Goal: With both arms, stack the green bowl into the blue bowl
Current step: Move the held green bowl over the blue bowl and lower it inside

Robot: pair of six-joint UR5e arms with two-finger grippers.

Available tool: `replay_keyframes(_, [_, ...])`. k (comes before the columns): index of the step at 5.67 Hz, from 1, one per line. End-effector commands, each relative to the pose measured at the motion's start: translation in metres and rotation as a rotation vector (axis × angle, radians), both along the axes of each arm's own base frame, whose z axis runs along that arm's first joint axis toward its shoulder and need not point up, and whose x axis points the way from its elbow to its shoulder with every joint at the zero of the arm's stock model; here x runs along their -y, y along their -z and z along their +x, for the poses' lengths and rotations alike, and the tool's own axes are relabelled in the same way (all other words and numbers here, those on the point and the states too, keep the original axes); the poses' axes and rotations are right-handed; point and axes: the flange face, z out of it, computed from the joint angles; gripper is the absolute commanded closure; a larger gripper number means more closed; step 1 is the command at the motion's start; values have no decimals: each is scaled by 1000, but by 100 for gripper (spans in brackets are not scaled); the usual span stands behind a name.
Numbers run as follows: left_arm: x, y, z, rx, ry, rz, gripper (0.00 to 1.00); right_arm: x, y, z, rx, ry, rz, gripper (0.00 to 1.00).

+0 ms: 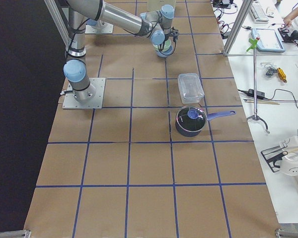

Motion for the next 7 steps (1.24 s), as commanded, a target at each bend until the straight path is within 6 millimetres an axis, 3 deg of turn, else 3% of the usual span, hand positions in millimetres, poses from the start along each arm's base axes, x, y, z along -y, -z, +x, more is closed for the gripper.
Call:
replay_keyframes(1, [0,0,0,0,0,0,1,0,3,0,5,4,4,79])
replay_keyframes(2, [0,0,0,0,0,0,1,4,3,1,6,0,1,39])
replay_keyframes(3, [0,0,0,0,0,0,1,5,1,2,9,-2,-2,13])
replay_keyframes(4, [0,0,0,0,0,0,1,9,-12,-1,13,9,-24,0])
replay_keyframes(5, [0,0,0,0,0,0,1,24,-43,-14,7,39,-8,0])
replay_keyframes(6, [0,0,0,1,0,0,1,21,-96,-29,-12,57,74,0])
replay_keyframes(7, [0,0,0,2,0,0,1,-2,-142,-42,-36,52,136,0])
